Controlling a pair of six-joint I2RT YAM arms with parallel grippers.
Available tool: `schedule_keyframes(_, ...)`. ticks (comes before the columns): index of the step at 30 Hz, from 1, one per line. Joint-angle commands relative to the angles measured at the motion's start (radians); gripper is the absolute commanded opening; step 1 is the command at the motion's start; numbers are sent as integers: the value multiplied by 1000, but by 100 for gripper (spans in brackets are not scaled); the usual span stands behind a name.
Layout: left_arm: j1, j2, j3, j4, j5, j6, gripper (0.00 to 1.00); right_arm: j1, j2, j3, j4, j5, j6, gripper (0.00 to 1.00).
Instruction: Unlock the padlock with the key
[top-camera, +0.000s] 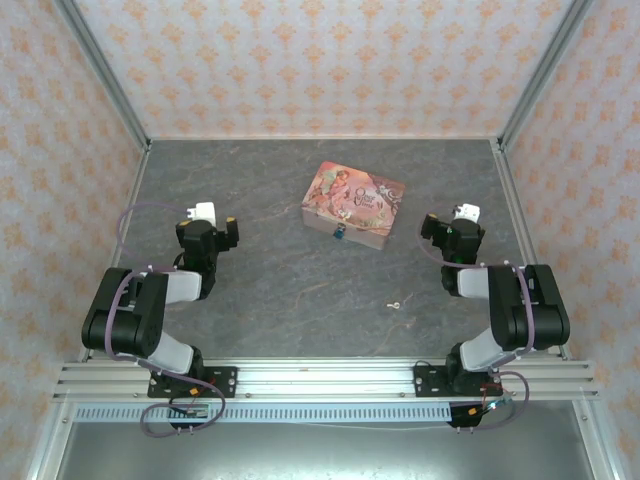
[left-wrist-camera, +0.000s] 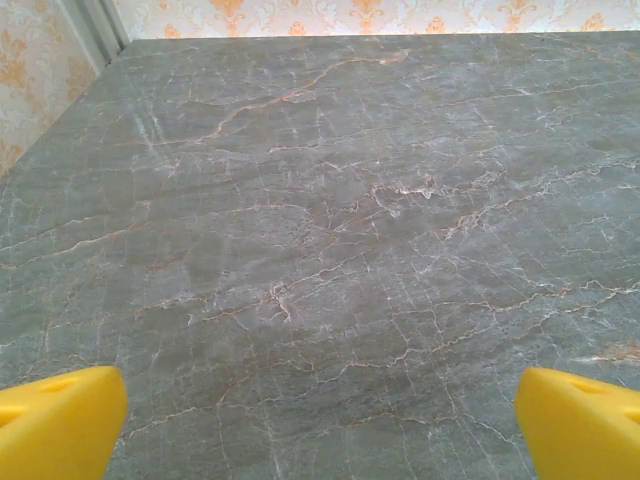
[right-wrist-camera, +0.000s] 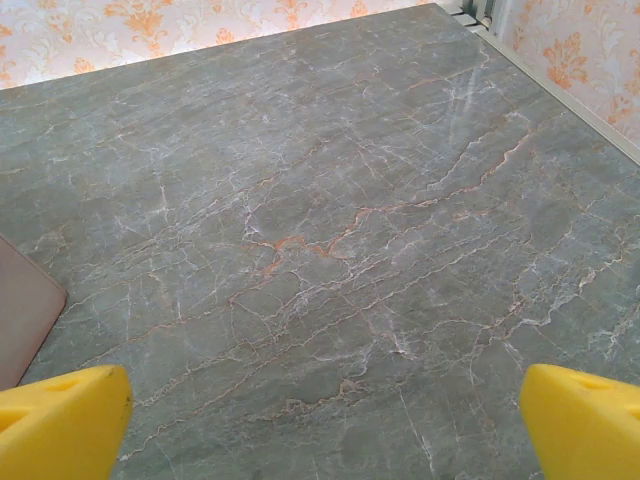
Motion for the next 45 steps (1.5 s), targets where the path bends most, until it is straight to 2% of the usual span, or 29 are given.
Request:
schedule_keyframes(1,-3,-6,18,-12,9,-9,100,5,-4,-2,13,22,13,99)
schedule_keyframes(23,-1,-6,17,-12,10,-10,100,4,-5,-3,13,21,12,99)
schedule_keyframes(25,-2,-23,12,-12,-29,-27,100,5,-26,4,-9,45,24,99)
schedule_keyframes(27,-3,-106,7,-74,-71,-42,100,3,-92,39,-125,72,37,99)
schedule_keyframes(31,-2,-348,22,-255,-83,-78,100,1,-229,127,-408,50,96,99)
schedule_keyframes(34,-3,-480,108,-484,-42,-145,100,3,-309,182,-599,-8,200,99)
schedule_keyframes(38,-2,-534,242,-741,48,-338,100,13,-389,271,-902,-137,356,96)
schedule_keyframes(41,-21,-524,259,-760,167,-476,100,60,-430,312,-1100,-231,390,88)
schedule_keyframes(43,-73,-506,239,-718,199,-549,100,123,-447,326,-1211,-250,385,85)
schedule_keyframes(45,-162,-474,221,-662,195,-604,100,185,-449,323,-1305,-289,383,80)
